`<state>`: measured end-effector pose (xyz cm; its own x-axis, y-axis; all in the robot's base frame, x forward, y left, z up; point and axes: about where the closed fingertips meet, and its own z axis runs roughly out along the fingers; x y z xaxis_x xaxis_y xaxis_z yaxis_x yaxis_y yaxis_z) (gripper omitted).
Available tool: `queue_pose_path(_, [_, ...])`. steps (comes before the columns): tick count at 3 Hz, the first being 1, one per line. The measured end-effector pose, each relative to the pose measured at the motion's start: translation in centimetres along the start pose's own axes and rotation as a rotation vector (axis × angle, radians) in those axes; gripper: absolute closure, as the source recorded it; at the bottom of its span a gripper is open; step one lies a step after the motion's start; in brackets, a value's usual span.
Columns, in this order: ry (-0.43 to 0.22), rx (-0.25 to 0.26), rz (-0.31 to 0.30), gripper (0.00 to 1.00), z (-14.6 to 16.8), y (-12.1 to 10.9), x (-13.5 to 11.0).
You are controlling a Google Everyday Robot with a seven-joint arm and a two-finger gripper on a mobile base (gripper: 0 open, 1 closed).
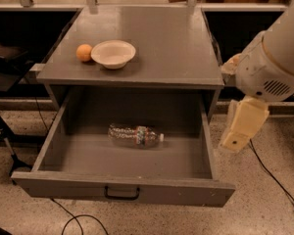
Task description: Pick water bottle from top drawer and place on counter
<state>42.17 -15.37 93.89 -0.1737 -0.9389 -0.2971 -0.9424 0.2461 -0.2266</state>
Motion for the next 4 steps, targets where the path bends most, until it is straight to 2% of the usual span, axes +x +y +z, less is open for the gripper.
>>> queue_pose_path(2, [-0.039,-0.093,-0.030,0.00,9.0,4.3,-6.2])
queue_pose_path(3, [-0.056,-0.119,-0.044,0.00,13.3,5.5,-9.4])
queue_pose_path(4, [-0.058,-0.151,-0.041,0.00,18.7,5.2,-13.3])
